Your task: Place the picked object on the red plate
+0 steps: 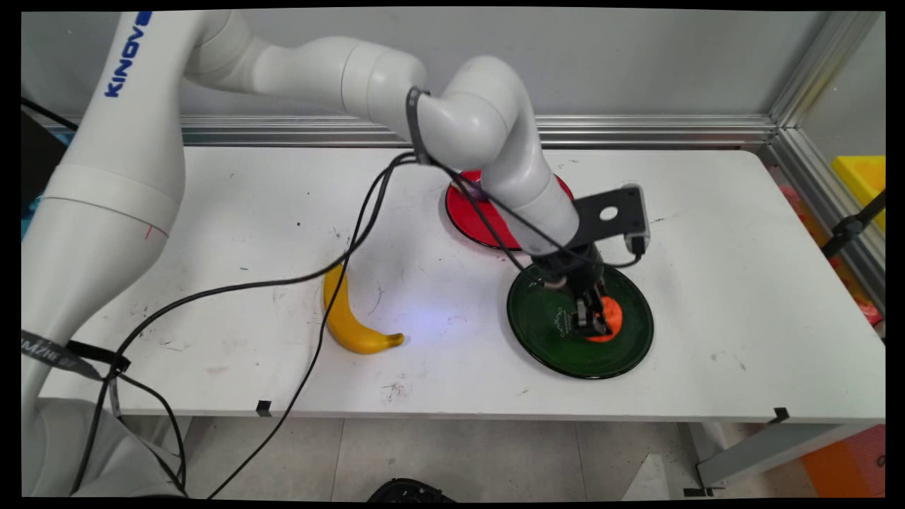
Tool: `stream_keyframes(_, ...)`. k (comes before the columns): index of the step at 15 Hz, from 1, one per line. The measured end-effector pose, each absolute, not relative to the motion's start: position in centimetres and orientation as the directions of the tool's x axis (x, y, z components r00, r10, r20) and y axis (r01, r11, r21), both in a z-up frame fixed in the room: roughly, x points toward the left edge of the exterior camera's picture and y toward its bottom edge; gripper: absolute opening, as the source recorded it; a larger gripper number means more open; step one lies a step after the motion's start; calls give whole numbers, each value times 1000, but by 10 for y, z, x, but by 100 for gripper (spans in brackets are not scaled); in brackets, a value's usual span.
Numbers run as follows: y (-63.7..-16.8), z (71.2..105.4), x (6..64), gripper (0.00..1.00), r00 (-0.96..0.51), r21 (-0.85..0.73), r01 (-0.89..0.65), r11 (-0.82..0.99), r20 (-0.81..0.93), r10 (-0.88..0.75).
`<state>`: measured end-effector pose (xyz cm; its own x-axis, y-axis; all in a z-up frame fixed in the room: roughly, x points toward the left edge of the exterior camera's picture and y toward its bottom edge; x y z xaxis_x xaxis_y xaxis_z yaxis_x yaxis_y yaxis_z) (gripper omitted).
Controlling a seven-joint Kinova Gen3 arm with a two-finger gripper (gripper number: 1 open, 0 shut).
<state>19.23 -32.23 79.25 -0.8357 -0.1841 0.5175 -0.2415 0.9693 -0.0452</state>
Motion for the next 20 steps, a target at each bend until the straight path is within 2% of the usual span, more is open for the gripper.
stream_keyframes(10,-382,854,242,0,-852,-93,-238,967,497,-162)
stream_keyframes(15,-406,859,276,0,-862,-105,-248,963,477,-170)
stream_keyframes(20,-426,849,304,0,-869,-114,-249,962,465,-170)
